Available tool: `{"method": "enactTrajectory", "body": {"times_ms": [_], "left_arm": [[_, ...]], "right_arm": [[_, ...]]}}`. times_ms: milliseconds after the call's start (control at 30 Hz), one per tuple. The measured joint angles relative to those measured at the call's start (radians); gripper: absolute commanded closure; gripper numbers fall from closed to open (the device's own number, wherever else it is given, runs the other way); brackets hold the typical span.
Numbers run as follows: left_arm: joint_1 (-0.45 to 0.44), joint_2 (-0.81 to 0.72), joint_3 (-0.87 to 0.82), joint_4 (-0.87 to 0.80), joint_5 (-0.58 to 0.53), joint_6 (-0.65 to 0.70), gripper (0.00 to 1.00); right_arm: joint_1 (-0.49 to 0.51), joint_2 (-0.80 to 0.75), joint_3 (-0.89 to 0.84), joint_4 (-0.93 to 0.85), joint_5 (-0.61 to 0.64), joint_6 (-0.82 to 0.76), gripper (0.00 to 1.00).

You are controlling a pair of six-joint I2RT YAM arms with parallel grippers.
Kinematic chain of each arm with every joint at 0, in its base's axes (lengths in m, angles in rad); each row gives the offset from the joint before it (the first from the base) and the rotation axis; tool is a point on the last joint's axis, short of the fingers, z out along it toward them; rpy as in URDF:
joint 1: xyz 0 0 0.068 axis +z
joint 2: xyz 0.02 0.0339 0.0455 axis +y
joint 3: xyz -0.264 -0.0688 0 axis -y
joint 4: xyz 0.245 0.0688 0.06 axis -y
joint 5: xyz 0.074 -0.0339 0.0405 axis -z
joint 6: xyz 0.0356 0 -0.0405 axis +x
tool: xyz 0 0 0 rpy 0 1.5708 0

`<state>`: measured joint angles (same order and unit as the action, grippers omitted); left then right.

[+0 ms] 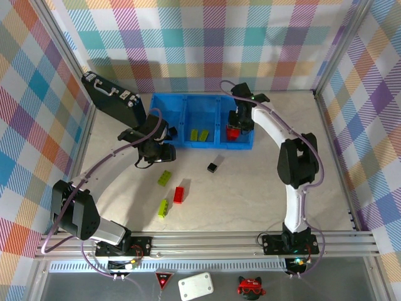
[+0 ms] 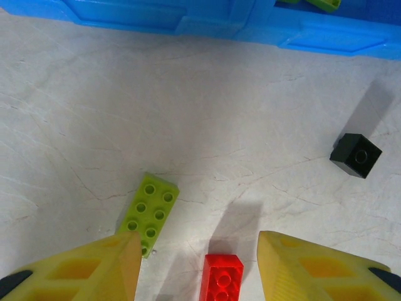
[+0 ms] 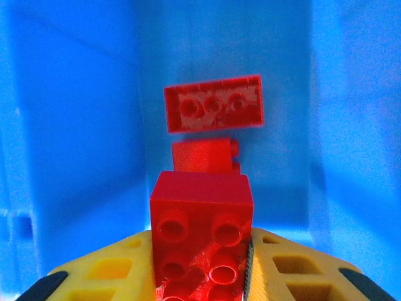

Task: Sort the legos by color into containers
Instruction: Pick up the lego from the center of the table, then place the lego in the container.

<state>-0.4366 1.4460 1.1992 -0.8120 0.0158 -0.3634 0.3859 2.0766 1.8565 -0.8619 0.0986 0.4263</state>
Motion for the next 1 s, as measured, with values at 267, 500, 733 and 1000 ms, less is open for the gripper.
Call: {"method": "enactTrajectory", "body": {"times_ms": [267, 500, 733, 1000], "left_arm": [[0.001, -0.021, -0.004, -0.002, -0.034, -0.016, 0.48], [0.001, -0.021, -0.004, -0.021, -0.048, -0.019, 0.48], [0.001, -0.024, -0.004, -0.035, -0.055, -0.022, 0.48], [0.001, -0.028, -0.004, -0.05, -0.054, -0.026, 0.48]], "right_arm": [[-0.014, 0.175, 0.177, 0.007, -0.127, -0.063, 0.64], [-0.027, 0.22, 0.212, 0.006, -0.183, -0.068, 0.56], [-0.038, 0.221, 0.195, 0.021, -0.209, -0.057, 0.51], [-0.038, 0.148, 0.115, 0.028, -0.216, -0.046, 0.51]]}}
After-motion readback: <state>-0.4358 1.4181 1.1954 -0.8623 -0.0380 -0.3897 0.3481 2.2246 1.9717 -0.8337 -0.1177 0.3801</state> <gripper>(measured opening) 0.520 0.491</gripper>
